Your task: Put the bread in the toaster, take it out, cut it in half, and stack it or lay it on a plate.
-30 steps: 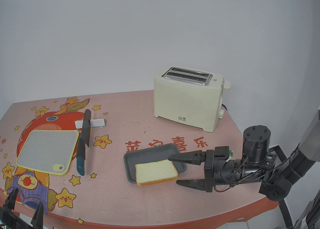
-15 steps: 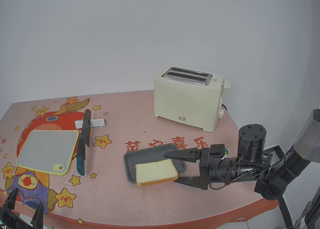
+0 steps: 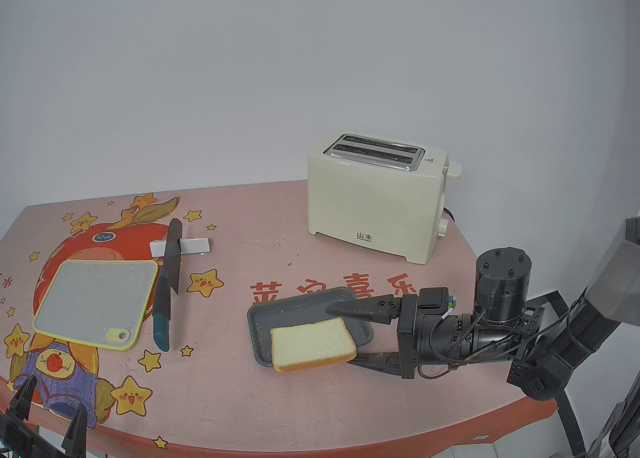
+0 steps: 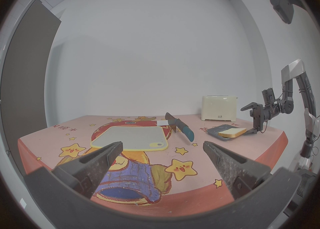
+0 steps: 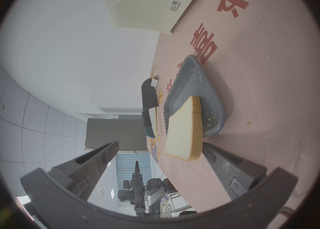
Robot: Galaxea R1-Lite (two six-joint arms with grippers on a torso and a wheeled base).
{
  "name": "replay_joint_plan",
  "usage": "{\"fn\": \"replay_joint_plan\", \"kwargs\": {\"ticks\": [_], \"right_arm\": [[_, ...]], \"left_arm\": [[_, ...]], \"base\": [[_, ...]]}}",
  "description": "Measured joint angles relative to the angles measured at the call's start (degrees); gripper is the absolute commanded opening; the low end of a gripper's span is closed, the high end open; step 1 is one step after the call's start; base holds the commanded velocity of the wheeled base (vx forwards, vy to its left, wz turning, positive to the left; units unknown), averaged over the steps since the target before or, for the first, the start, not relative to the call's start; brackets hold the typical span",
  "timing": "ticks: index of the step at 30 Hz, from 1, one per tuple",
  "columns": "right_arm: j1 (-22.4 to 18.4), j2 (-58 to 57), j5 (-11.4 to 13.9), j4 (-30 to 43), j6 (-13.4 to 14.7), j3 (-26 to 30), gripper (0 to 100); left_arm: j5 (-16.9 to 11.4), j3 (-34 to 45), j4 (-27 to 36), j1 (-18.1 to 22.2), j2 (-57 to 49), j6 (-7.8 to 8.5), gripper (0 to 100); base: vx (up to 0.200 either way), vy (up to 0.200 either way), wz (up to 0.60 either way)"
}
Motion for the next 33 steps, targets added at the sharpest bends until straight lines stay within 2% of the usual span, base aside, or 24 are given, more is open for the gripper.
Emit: {"fn": "replay_joint_plan", "kwargs": {"ticks": [14, 15, 18, 24, 33], "right_arm": [[0.2, 0.2, 0.0, 0.0, 0.0, 0.0, 100], [0.3, 0.3, 0.0, 0.0, 0.0, 0.0, 0], [0.4, 0.5, 0.0, 0.1, 0.1, 0.0, 0], [0.7, 2.1, -0.2, 0.0, 2.7, 0.3, 0], [0.8, 3.1, -0.3, 0.0, 2.9, 0.4, 0]], "left_arm": [[0.0, 0.0, 0.0, -0.1, 0.0, 0.00, 100], [0.0, 0.0, 0.0, 0.0, 0.0, 0.00, 100], [0.0, 0.0, 0.0, 0.0, 0.0, 0.00, 100], [0.0, 0.0, 0.0, 0.0, 0.0, 0.00, 100], [0.0, 0.0, 0.0, 0.0, 0.0, 0.00, 100]], "base": [[0.000, 0.000, 0.00], [0.000, 0.000, 0.00], [0.000, 0.000, 0.00], [0.000, 0.000, 0.00], [0.000, 0.000, 0.00]]}}
